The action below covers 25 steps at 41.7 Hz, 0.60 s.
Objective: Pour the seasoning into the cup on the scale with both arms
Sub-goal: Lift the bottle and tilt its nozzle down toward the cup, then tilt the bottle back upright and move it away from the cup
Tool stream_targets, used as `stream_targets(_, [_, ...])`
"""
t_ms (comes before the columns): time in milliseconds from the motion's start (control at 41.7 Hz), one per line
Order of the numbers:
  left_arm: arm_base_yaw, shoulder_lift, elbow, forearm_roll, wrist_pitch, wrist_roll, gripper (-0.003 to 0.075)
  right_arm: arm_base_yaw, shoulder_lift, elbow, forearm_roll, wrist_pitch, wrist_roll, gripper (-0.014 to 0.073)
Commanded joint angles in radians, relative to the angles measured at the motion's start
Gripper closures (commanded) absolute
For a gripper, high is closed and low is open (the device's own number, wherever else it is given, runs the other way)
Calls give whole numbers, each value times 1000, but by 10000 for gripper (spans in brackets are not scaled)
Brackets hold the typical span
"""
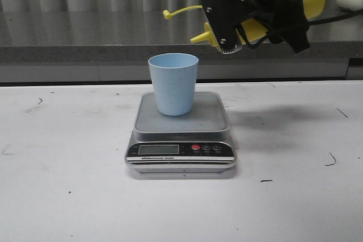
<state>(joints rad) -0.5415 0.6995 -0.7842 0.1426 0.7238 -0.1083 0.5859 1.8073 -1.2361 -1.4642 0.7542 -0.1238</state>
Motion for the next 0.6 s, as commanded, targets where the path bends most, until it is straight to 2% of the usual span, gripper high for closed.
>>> stream_targets(0, [-7,0,-27,-2,-68,-4,373,-1,-53,-39,-91,32,44,262])
stream_targets(96, [-7,0,-27,-2,-64,-4,373,-1,-53,-39,-91,29,143,262])
stream_targets(192, [-7,0,-27,-2,-64,-4,373,-1,-56,-39,-91,31,323,262])
stream_targets(311, [-7,0,-27,-2,-64,-4,373,-2,-83,-39,-66,19,474,262])
stream_targets(431, [-7,0,-27,-2,-64,-4,373,-9,-147,-38,28,-38,492,262])
stream_targets(575, [-7,0,-27,-2,-68,-4,373,-60,-243,-38,206,-126,488,262])
